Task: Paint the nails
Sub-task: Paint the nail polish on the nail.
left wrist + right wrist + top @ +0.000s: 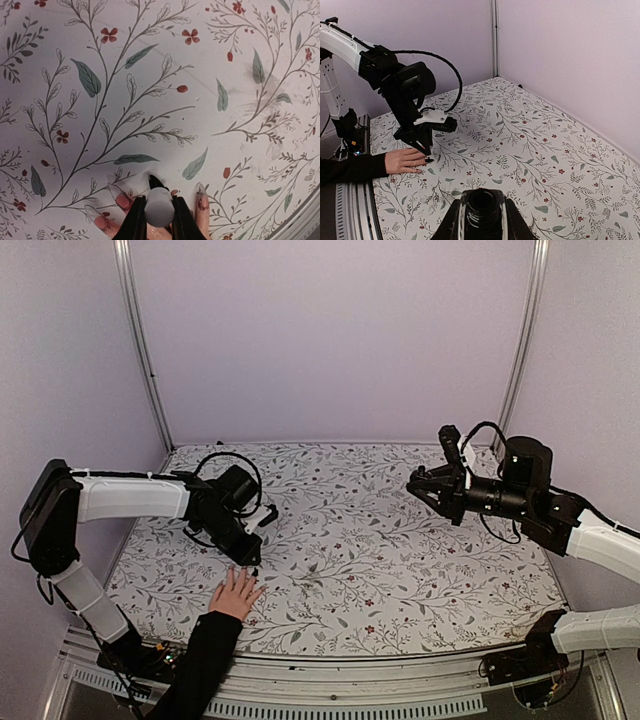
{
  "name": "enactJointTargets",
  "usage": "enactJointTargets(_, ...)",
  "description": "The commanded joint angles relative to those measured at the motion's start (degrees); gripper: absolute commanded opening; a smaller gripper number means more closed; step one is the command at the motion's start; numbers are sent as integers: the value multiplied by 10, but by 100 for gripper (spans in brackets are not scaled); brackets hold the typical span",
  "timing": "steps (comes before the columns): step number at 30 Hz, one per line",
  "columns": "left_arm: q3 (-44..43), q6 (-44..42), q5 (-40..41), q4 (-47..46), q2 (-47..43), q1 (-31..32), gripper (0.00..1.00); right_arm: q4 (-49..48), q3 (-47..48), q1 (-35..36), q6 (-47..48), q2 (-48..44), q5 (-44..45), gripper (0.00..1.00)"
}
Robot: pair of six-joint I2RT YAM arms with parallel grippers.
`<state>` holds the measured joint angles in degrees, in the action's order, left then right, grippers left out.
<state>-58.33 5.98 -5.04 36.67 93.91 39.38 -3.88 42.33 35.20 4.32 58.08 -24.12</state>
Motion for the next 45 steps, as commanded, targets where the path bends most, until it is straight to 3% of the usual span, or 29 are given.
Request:
enactJointTargets(1,-2,-2,9,-11,11,-1,0,-12,-5,-2,-1,-6,4,0)
enactJointTargets(45,-36,-8,10,-16,11,-26,0,-9,-5,-2,-1,-10,13,0)
